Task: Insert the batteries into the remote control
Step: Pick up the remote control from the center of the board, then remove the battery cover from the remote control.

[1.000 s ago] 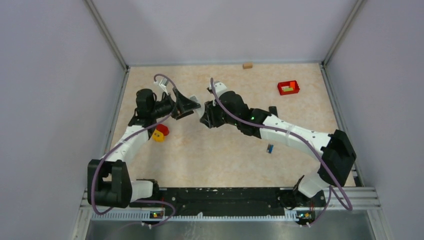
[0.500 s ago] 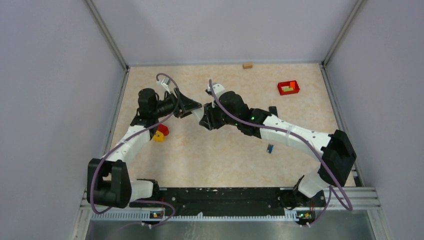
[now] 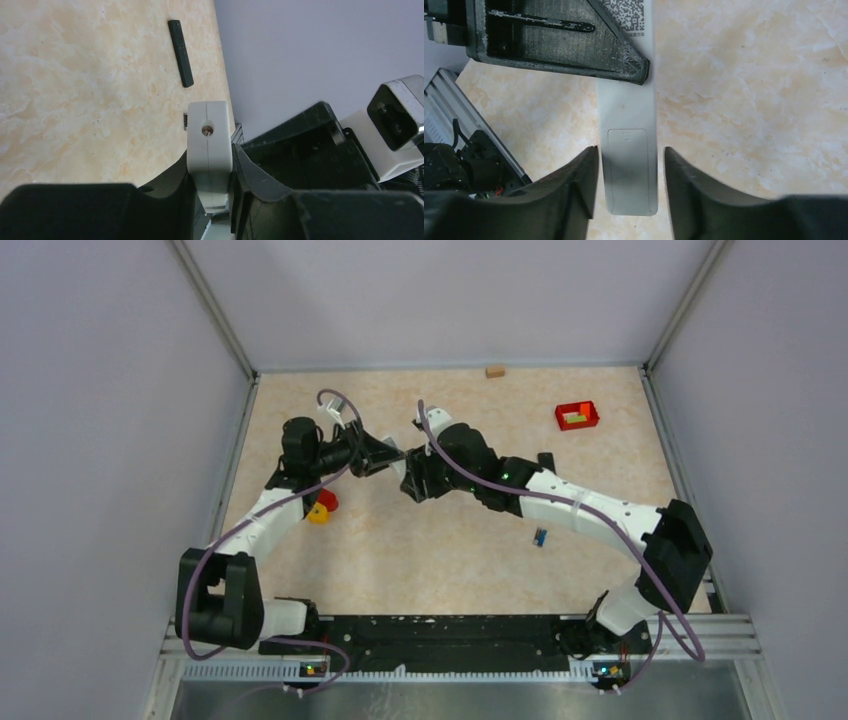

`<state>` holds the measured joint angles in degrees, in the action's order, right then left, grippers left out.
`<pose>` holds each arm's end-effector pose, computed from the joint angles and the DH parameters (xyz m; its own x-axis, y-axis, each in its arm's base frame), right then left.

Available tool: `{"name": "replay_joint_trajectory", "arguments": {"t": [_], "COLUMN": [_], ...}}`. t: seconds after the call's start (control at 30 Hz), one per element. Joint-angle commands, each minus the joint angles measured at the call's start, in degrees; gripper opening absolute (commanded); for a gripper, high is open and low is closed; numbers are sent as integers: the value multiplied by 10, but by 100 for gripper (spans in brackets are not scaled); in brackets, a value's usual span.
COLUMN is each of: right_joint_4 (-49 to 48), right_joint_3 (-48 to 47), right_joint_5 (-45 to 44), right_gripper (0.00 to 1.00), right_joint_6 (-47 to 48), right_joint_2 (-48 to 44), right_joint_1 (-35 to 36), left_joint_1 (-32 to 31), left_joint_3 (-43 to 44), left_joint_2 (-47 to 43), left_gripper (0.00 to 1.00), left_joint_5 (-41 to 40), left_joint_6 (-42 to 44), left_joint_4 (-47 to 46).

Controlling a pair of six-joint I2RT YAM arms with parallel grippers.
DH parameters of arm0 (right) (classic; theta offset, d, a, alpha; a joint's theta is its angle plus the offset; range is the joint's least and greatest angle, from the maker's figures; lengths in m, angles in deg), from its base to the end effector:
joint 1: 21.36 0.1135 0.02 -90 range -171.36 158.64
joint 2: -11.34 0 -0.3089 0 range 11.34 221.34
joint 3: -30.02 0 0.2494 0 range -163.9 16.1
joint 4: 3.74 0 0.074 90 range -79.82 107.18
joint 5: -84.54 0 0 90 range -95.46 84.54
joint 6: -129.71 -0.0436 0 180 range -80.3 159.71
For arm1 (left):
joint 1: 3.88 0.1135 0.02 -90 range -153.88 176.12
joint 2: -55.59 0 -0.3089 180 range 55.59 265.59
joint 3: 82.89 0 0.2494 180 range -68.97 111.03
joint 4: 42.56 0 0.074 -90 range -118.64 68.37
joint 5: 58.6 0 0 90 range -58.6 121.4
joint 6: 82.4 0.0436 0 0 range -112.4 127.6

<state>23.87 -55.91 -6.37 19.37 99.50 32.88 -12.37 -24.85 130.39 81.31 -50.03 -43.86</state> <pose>0.2117 0.2928 0.3540 -0.5519 -0.1716 -0.8161 -0.6522 0.6987 0.2941 0.2682 -0.0738 0.3125 -0.8374 -0.4249 -0.3438 0.2187 0.3160 -0.9232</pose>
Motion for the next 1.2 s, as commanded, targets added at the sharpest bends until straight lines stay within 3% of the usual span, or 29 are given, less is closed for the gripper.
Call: {"name": "replay_joint_trajectory", "arguments": {"t": [0.0, 0.03, 0.07, 0.13, 0.23, 0.43, 0.57, 0.77, 0.9, 1.17], "right_joint_4": [-29, -32, -34, -49, -117, -230, -341, -422, -441, -443], "right_joint_3": [-8, 2, 10, 40, 112, 215, 254, 244, 241, 260], "right_joint_5": [-10, -1, 19, 67, 119, 81, 99, 140, 152, 151], "right_gripper": [73, 85, 91, 95, 96, 90, 89, 88, 78, 38], "right_joint_6": [-16, -39, -60, -122, -225, -402, -490, -544, -557, -571], "right_joint_2": [-26, -38, -48, -83, -141, -212, -206, -157, -141, -137], "right_joint_1": [0, -6, -17, -56, -105, -121, -121, -121, -120, -121], "left_joint_1": [-4, -4, -4, -4, -4, -7, -18, -38, -45, -45], "left_joint_3": [6, 8, 10, 12, 13, 7, 12, 14, 13, 15], "left_joint_2": [5, 5, 4, 5, 10, 19, 8, -7, -11, -40], "left_gripper": [0, 0, 0, 0, 0, 0, 0, 0, 0, 0], "left_joint_5": [8, 8, 9, 11, 19, 26, 3, -39, -53, -72], "left_joint_6": [16, 18, 20, 16, -11, -111, -148, -189, -205, -244], "left_joint_4": [-27, -30, -35, -50, -94, -222, -244, -258, -261, -268]}}
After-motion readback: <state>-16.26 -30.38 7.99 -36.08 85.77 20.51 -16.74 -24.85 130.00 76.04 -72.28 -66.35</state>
